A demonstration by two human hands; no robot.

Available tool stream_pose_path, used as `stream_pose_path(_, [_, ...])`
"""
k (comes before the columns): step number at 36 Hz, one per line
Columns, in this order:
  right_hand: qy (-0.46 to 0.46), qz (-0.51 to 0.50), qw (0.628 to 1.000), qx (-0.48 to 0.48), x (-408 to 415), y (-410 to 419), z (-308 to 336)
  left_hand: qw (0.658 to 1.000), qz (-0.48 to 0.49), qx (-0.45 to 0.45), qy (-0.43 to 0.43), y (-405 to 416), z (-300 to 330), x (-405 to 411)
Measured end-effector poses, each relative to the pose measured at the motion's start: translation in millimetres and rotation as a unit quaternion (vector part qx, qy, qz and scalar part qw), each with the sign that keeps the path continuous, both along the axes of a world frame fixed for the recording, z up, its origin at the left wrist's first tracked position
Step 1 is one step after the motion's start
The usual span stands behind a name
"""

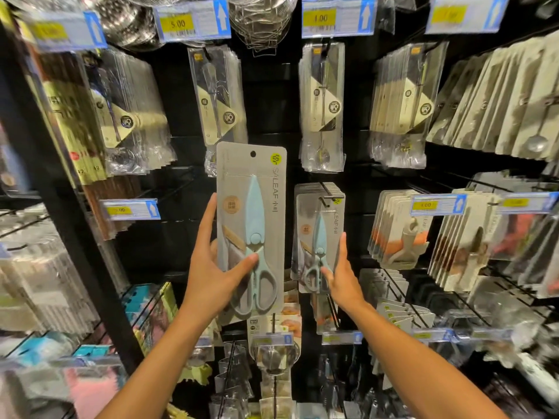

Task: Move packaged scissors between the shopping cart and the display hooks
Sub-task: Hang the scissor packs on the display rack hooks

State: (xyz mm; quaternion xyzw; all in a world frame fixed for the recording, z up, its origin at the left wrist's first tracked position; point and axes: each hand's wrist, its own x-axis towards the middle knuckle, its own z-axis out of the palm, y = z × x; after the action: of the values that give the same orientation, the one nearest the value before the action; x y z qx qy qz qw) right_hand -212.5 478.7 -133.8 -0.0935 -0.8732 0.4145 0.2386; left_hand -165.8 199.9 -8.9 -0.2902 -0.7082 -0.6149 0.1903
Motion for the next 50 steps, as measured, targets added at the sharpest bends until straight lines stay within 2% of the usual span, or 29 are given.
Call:
stream_pose_path(8, [0.009,0.010,0.999,-0.046,9,-1,-2,1.000,-0.006,-0.012,0.002,-2,-3,1])
stream_pose_path(14, [0.092,0.002,0.993,-0.074,43,-13,-4,1.000,-0.008,-0.005,0.008,-2,-5,3])
stream_pose_path(19, [0.162,0.105,0.969,-0.152,80,-48,20,1.000,-0.017,0.002,0.006,4,-8,2])
stream_pose_path(23, [0.129,0.216,0.957,-0.147,95,-74,36,0.999,-0.034,0.007,0.010,15,-14,4])
stream_pose_path(26, [0.105,0.255,0.950,-0.148,99,-84,44,0.999,-0.051,0.008,0.006,24,-21,5])
stream_pose_path(31, [0.095,0.226,0.961,-0.129,107,-81,40,0.998,-0.065,0.002,-0.022,31,-26,7])
stream_pose_path(38, [0.059,0.194,0.972,-0.122,120,-60,17,0.991,-0.087,-0.079,-0.069,44,-43,-6])
stream_pose_path(50, [0.018,0.134,0.982,-0.133,128,-32,-9,0.973,-0.126,-0.181,-0.074,88,-63,-19])
